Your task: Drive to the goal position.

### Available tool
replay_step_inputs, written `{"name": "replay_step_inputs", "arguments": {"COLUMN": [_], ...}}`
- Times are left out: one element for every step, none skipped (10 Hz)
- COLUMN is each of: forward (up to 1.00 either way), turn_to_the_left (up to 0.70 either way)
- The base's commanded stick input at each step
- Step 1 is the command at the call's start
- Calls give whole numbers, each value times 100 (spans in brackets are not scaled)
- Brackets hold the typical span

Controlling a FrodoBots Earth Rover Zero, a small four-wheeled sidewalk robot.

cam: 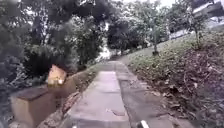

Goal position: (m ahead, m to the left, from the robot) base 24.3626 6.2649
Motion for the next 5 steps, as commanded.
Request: {"name": "replay_step_inputs", "arguments": {"forward": [85, 85, 85, 85, 85], "turn_to_the_left": [0, 0, 0, 0, 0]}}
